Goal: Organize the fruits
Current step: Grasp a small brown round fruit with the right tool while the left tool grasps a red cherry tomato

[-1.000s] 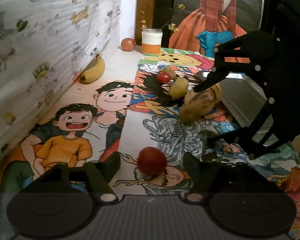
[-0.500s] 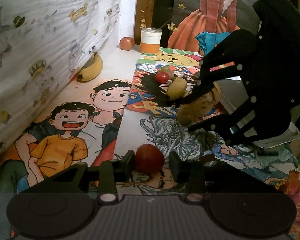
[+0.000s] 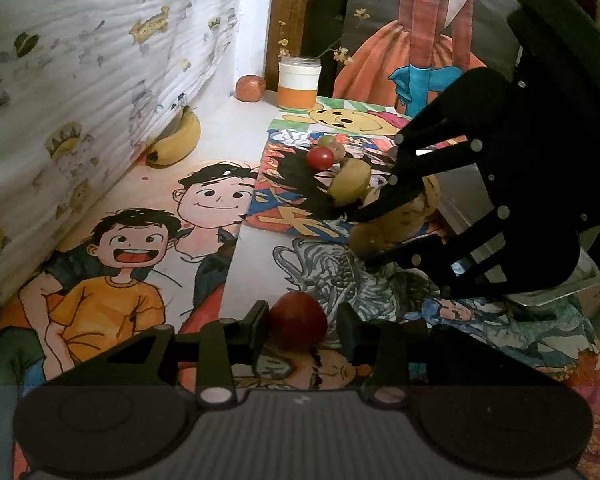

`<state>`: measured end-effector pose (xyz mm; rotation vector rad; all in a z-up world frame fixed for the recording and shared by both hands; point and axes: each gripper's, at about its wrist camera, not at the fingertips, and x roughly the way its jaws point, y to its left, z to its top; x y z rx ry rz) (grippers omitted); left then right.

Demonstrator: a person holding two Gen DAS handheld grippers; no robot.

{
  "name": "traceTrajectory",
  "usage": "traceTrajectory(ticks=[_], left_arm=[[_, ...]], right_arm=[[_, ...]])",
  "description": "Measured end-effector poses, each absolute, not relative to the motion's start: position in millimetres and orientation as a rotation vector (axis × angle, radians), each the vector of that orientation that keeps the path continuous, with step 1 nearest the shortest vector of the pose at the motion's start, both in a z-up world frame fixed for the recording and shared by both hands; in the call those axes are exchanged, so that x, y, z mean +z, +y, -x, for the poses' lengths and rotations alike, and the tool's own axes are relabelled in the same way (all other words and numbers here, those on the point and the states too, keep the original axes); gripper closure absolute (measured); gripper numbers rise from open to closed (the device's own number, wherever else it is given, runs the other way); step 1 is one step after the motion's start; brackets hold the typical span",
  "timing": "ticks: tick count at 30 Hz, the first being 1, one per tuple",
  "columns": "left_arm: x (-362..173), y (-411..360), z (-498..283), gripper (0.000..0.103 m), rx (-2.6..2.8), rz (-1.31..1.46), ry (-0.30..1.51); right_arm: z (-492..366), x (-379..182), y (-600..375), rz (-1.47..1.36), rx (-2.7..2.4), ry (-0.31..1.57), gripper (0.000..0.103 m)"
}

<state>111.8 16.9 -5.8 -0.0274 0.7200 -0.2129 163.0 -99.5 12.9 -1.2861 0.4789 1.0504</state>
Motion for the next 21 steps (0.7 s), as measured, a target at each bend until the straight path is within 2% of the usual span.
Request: traceTrajectory(ticks=[3, 14, 21], left_arm=[[-6, 19, -113, 0.068, -0.201, 0.036, 0.719], [-2, 33, -112, 0.068, -0.183, 0.158, 0.730], [18, 32, -111, 0.068, -0.145, 0.190, 0.686]], right_arm=[[-158, 11, -104, 1.256, 1.024, 0.452, 0.073], [-143, 11, -117, 1.118, 0.945, 0.353, 0.073], [-133, 35, -135, 0.941, 0.863, 0.274, 0.073]])
